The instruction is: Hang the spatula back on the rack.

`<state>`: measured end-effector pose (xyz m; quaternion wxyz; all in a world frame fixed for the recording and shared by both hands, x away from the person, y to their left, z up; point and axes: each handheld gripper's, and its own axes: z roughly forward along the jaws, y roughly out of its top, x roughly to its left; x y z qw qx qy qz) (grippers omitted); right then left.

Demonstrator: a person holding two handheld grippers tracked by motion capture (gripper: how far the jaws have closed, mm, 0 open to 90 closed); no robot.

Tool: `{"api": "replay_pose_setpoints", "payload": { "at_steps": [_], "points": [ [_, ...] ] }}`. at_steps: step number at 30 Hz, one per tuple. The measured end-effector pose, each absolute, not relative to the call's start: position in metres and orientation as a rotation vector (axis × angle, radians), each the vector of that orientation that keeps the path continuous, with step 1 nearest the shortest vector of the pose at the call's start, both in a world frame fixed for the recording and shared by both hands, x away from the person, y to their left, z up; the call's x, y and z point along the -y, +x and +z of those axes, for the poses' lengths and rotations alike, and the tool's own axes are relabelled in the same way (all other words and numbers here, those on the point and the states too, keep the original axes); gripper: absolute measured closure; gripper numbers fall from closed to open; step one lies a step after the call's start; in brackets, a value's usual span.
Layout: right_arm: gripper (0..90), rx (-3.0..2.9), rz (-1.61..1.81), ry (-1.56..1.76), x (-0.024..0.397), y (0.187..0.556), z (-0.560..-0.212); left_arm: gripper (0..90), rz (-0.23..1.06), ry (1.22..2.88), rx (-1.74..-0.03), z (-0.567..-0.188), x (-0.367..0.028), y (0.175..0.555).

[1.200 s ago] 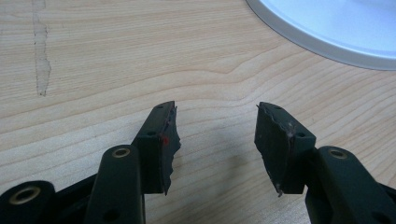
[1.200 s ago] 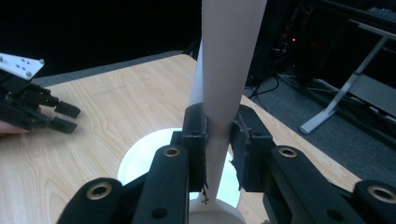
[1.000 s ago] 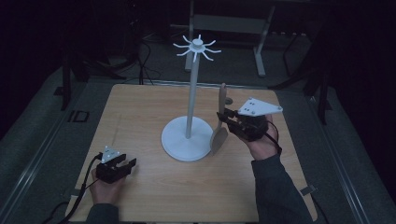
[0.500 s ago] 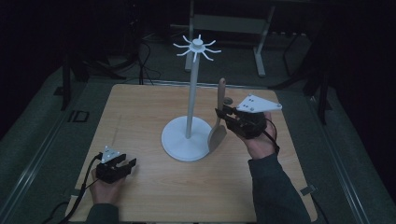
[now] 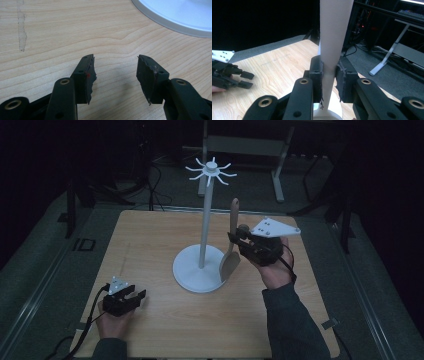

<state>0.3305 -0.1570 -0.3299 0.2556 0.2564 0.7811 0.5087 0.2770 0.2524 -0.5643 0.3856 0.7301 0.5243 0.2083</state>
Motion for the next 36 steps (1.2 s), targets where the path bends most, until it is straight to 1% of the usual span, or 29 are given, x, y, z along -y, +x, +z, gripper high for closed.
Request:
{"api": "replay_pose_setpoints", "payload": {
  "at_steps": [15, 36],
  "points": [
    [76.1, -2.105, 1.364, 0.707, 0.147, 0.338, -0.315, 48.4, 0.527, 1.858, -1.338, -0.564, -0.252, 0.277],
    [76.1, -2.128, 1.343, 0.75, 0.137, 0.353, -0.307, 48.3, 0.526, 1.858, -1.338, -0.564, -0.252, 0.277]
  ]
}}
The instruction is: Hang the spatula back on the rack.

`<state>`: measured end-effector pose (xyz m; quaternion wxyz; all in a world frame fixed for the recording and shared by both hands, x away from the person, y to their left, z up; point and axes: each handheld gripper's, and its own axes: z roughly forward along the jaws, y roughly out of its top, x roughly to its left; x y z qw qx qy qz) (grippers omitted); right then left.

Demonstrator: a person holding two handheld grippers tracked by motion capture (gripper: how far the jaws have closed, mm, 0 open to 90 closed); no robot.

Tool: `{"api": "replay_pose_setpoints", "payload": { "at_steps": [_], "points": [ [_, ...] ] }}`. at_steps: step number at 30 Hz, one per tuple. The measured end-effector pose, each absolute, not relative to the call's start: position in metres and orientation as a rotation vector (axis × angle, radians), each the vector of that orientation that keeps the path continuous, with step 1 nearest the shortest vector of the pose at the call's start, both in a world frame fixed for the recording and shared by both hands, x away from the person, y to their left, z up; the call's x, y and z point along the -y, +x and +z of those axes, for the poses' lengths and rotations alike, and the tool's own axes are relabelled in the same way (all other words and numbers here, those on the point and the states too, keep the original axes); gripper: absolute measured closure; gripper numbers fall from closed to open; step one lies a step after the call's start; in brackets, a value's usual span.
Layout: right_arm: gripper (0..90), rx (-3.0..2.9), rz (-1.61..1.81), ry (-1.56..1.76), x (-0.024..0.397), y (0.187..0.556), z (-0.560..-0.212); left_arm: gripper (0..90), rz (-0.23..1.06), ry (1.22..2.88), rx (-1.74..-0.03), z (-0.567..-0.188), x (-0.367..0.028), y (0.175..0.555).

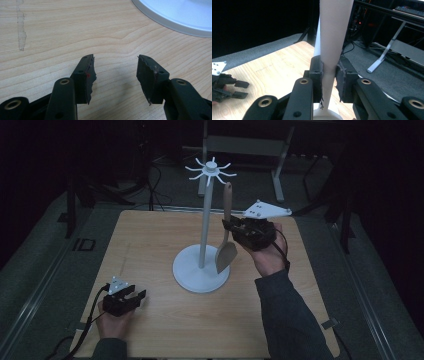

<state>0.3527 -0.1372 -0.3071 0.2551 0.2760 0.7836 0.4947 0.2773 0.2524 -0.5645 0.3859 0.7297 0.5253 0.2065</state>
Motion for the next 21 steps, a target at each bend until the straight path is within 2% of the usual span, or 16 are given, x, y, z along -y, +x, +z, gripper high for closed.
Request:
{"api": "replay_pose_setpoints", "payload": {
  "at_steps": [21],
  "points": [
    [76.1, -2.155, 1.317, 0.806, 0.1299, 0.3611, -0.3029, 48.3, 0.525, 1.857, -1.338, -0.5645, -0.2524, 0.2773]
  ]
}}
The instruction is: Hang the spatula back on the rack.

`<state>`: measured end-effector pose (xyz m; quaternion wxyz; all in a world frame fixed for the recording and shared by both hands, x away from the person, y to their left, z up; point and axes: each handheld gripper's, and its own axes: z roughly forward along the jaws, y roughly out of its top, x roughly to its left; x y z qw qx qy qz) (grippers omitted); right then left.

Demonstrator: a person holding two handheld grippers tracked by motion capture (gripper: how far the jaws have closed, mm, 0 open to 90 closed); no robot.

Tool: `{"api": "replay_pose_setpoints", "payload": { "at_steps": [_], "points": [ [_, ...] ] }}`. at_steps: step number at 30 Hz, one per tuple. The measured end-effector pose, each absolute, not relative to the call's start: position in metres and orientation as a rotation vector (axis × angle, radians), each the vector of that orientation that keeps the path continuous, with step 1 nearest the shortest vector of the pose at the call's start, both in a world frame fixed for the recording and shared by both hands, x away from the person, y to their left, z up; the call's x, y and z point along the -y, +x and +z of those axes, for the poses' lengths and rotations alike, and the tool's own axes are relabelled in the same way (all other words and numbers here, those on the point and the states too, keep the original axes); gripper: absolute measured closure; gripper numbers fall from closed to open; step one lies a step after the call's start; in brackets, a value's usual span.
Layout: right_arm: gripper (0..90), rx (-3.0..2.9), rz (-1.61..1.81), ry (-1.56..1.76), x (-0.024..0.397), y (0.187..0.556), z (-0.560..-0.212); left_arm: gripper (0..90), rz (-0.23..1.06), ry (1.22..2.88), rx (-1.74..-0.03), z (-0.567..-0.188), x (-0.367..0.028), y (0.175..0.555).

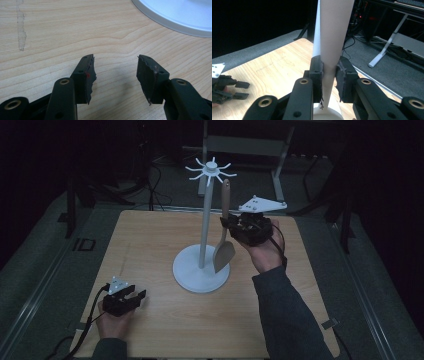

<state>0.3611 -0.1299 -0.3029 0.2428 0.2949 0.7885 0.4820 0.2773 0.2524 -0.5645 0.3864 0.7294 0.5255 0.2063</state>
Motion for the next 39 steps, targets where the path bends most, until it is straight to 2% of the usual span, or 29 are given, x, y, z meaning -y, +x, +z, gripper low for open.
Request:
{"api": "replay_pose_setpoints", "payload": {
  "at_steps": [19, 26, 29, 37, 39],
  "points": [
    [76.0, -2.166, 1.303, 0.827, 0.12, 0.372, -0.308, 48.3, 0.526, 1.858, -1.335, -0.564, -0.253, 0.277],
    [73.1, -2.159, 1.31, 0.826, 0.12, 0.371, -0.31, 48.3, 0.528, 1.859, -1.333, -0.564, -0.253, 0.277],
    [63.0, -2.161, 1.307, 0.836, 0.122, 0.372, -0.316, 48.3, 0.526, 1.859, -1.334, -0.564, -0.253, 0.277],
    [51.6, -2.164, 1.29, 0.811, 0.122, 0.368, -0.32, 48.2, 0.526, 1.86, -1.335, -0.564, -0.253, 0.277],
    [45.8, -2.161, 1.278, 0.794, 0.122, 0.364, -0.321, 48.2, 0.528, 1.859, -1.334, -0.564, -0.253, 0.277]
  ]
}}
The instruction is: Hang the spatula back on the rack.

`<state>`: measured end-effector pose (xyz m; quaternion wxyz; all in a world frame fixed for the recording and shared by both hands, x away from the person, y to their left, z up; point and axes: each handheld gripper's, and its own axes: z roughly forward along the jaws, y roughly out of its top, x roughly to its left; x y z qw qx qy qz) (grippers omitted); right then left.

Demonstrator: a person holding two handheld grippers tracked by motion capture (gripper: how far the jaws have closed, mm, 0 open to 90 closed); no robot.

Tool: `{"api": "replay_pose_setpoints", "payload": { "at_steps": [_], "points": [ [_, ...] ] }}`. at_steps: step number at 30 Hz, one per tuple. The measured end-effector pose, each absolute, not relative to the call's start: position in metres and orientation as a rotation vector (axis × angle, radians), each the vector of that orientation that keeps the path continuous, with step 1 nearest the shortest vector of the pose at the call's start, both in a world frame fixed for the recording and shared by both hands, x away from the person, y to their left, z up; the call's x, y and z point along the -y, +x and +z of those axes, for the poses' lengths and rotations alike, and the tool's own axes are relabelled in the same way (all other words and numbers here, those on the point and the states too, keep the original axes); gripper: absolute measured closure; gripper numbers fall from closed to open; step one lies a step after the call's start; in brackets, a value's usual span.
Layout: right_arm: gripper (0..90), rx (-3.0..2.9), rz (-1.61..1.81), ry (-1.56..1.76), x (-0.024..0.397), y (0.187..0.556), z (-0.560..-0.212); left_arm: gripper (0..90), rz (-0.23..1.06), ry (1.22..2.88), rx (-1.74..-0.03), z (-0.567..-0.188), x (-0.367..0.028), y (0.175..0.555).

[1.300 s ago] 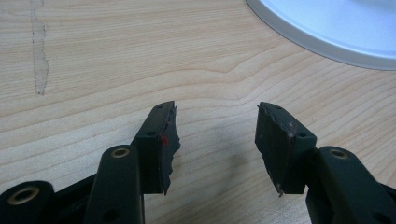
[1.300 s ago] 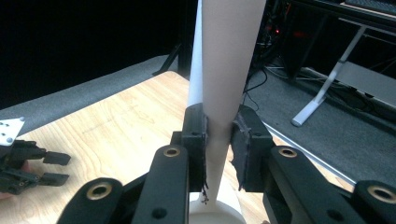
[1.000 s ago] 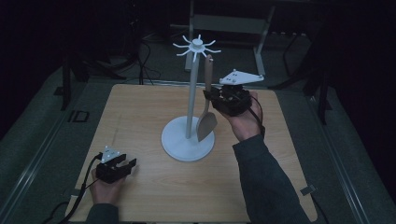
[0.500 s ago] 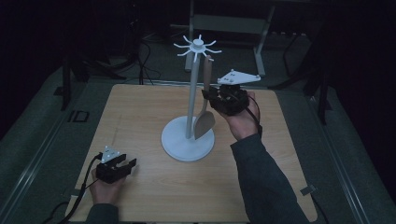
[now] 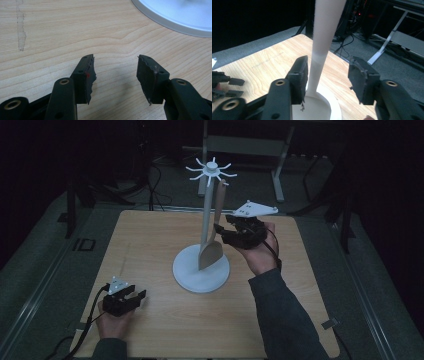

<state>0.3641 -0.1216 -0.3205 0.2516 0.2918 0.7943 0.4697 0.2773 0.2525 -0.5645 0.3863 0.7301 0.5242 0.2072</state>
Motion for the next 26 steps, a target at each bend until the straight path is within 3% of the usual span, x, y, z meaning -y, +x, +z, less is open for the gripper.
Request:
{"api": "replay_pose_setpoints", "payload": {
  "at_steps": [10, 26],
  "points": [
    [29.6, -2.153, 1.223, 0.785, 0.126, 0.355, -0.325, 48.1, 0.526, 1.859, -1.335, -0.564, -0.252, 0.277],
    [25.9, -2.16, 1.195, 0.867, 0.171, 0.345, -0.361, 47.4, 0.521, 1.856, -1.341, -0.565, -0.252, 0.278]
  ]
}}
